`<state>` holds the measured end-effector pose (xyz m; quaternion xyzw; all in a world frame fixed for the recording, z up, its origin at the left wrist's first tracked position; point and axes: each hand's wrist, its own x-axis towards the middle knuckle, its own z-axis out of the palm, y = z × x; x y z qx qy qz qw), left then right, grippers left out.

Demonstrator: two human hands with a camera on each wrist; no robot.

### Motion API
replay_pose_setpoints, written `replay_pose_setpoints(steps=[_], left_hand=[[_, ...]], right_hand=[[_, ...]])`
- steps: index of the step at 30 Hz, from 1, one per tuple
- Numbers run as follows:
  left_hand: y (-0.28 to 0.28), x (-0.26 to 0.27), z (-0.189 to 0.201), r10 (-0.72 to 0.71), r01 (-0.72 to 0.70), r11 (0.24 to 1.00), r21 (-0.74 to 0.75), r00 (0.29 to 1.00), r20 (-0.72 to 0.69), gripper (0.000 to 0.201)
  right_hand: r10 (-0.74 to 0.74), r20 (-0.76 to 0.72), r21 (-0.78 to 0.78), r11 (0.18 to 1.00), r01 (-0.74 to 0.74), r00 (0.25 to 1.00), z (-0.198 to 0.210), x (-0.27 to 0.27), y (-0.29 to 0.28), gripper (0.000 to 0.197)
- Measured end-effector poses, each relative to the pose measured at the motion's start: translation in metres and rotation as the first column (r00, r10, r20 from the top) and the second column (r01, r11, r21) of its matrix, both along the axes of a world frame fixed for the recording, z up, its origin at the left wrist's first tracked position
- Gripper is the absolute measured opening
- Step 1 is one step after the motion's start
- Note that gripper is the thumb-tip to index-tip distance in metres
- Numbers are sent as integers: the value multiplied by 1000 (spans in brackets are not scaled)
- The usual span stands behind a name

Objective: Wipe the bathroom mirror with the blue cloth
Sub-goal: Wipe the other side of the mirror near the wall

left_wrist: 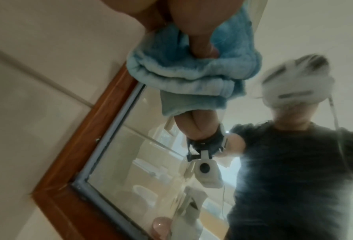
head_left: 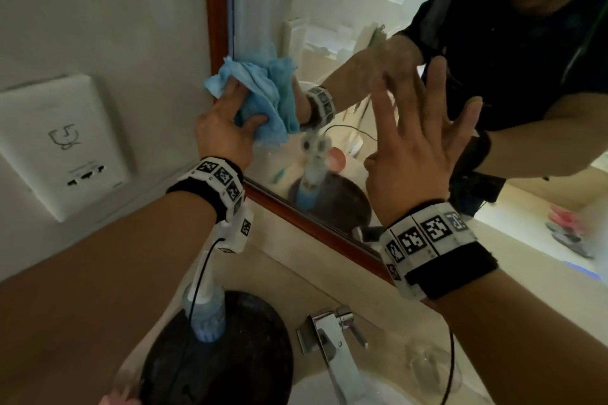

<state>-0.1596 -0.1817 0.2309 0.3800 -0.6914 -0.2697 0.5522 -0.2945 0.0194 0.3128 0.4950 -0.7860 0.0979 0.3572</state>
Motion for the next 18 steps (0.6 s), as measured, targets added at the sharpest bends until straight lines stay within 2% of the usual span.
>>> replay_pose_setpoints(steps=[3,7,11,14,17,18], left_hand=[[3,0,3,-13,15,997,73,1000,-28,61],[4,1,8,19,-19,994,108,1000,3,60],[2,2,9,16,-16,992,122,1000,4,56],[-1,5,11,57,-74,985,156,993,108,47],[1,7,11,-36,39,989,143,999,-20,52],[1,7,11,-34,37,988,147,999,-24,52]], right_hand=[[27,-8,-59,998,-27,1000,-1,-1,-5,90],[19,-9,-125,992,-20,1000,-1,4,-9,90],[-43,-40,-130,991,37,998,9,8,-20,94],[-88,1,-168,982,87,996,19,13,-32,103],[-118,34,-185,975,122,992,22,22,-39,106],[-117,48,-182,975,124,992,22,23,-41,107]])
